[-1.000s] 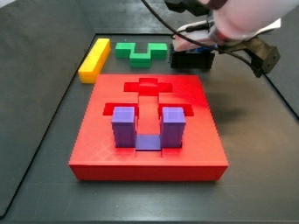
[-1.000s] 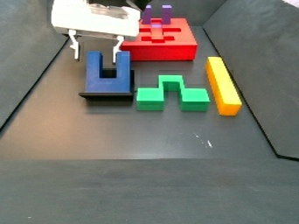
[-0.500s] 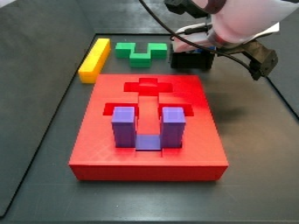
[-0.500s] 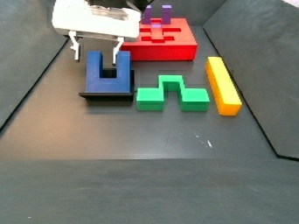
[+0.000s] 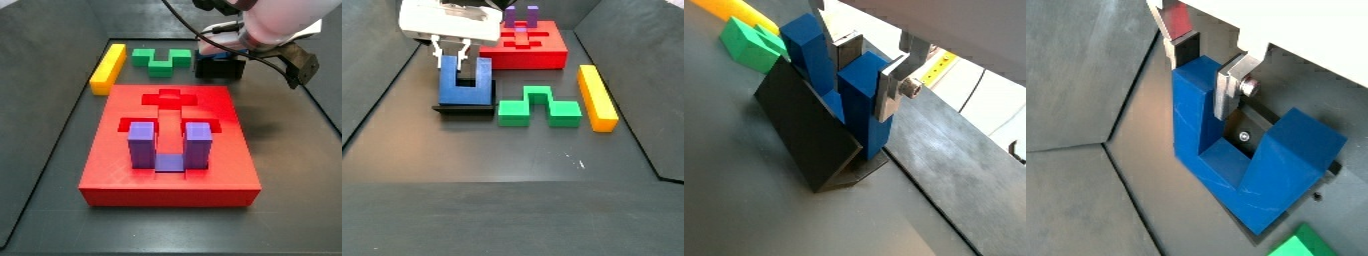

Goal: Pick up the blue object. Move up. Place the blue object on the fixture. Regrasp the blue object. Move to above the board. Insert the blue object.
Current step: Regrasp the blue object.

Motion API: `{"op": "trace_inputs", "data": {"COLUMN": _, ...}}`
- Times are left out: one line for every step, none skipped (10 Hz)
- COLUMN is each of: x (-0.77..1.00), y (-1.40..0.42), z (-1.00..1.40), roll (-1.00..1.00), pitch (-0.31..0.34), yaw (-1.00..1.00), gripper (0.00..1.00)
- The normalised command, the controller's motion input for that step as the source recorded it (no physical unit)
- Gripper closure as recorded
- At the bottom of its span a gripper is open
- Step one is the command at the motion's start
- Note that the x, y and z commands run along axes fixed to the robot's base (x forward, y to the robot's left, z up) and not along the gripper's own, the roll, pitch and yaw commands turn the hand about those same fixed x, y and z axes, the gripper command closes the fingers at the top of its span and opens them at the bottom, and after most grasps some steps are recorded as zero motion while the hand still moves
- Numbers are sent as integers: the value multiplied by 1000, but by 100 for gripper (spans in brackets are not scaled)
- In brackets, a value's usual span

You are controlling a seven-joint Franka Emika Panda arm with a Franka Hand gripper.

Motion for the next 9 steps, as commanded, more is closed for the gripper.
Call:
{"op": "trace_inputs", "data": {"x": 0, "y": 0, "z": 0, "roll": 0, "pitch": 0, "yaw": 0, "gripper": 100}}
{"op": "trace_inputs", "data": {"x": 0, "y": 0, "z": 0, "roll": 0, "pitch": 0, "yaw": 0, "gripper": 100}}
{"op": "trace_inputs", "data": {"x": 0, "y": 0, "z": 0, "roll": 0, "pitch": 0, "yaw": 0, "gripper": 100}}
{"op": "trace_inputs", "data": {"x": 0, "y": 0, "z": 0, "roll": 0, "pitch": 0, "yaw": 0, "gripper": 100}}
{"op": "trace_inputs", "data": {"x": 0, "y": 0, "z": 0, "roll": 0, "pitch": 0, "yaw": 0, "gripper": 100}}
{"op": "trace_inputs", "data": {"x": 0, "y": 0, "z": 0, "roll": 0, "pitch": 0, "yaw": 0, "gripper": 100}}
{"op": "trace_inputs", "data": {"x": 0, "y": 0, "z": 0, "roll": 0, "pitch": 0, "yaw": 0, "gripper": 100}}
{"op": "trace_inputs", "data": {"x": 0, "y": 0, "z": 0, "roll": 0, "pitch": 0, "yaw": 0, "gripper": 100}}
{"op": "trace_inputs", "data": {"x": 0, "y": 0, "z": 0, "roll": 0, "pitch": 0, "yaw": 0, "gripper": 100}}
